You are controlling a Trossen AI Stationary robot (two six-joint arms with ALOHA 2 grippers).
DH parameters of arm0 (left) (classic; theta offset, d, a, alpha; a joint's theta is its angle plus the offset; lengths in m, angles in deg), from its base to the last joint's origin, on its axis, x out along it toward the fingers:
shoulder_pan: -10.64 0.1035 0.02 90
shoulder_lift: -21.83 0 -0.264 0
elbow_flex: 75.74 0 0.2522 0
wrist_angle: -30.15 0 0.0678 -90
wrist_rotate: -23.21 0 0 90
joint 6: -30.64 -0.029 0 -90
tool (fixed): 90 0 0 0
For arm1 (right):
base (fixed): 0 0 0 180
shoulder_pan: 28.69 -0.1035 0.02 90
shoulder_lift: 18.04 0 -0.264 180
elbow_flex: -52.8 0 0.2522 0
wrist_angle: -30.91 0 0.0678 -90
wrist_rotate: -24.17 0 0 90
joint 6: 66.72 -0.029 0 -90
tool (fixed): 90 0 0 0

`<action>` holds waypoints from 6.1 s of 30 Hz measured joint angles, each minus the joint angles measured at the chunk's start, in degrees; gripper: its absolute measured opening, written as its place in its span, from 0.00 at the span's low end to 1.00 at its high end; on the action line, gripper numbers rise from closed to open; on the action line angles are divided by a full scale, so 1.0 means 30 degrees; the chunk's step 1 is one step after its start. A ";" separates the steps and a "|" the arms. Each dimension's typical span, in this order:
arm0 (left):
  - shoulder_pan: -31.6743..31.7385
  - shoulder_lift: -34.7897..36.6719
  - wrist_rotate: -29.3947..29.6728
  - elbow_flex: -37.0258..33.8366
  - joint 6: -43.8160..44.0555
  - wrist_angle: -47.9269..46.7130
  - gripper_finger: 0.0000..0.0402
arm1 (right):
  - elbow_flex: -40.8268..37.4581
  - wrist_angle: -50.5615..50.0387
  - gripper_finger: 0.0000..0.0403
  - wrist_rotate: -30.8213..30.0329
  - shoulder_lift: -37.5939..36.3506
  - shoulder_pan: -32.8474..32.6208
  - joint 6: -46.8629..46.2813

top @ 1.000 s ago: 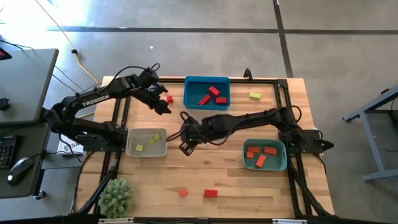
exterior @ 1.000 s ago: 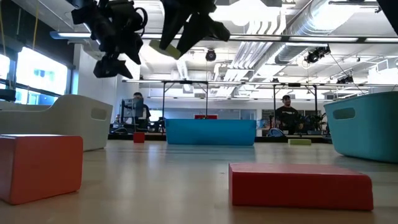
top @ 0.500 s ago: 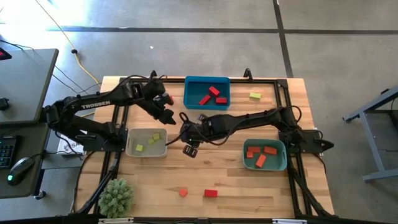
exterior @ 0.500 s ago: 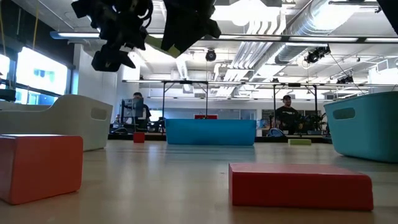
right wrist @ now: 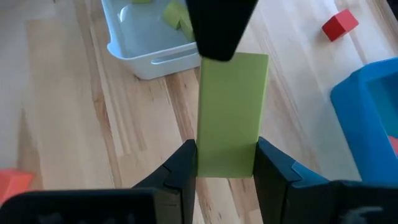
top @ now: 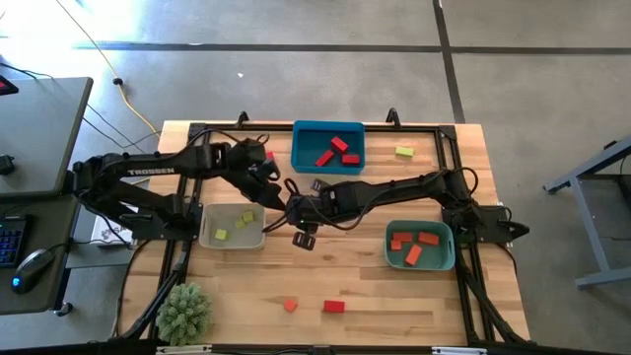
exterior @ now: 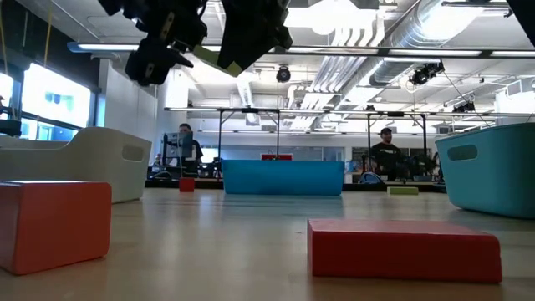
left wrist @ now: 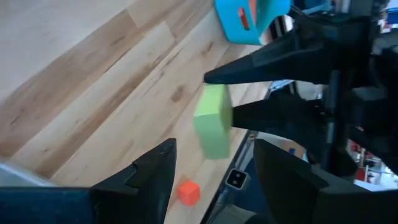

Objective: Sort & place blocks by color
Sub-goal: Put the bottom green block into the white bin, then put the bottom red block into the blue bin

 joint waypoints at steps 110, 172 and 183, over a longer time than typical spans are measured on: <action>-0.5715 0.0007 0.8088 -0.2419 -0.5628 -1.0481 0.33 | -0.0066 -0.1499 0.61 0.5776 0.3797 -0.7058 -0.4384; -0.1612 0.0015 1.2744 0.5294 -1.5033 -1.0580 0.38 | 0.0291 -0.3934 0.25 0.4325 0.5840 -0.0439 -0.0398; 0.2078 0.0015 1.3164 0.5428 -1.6536 -0.9553 0.38 | 0.0350 -0.3438 0.25 0.3931 0.4146 0.3775 0.3467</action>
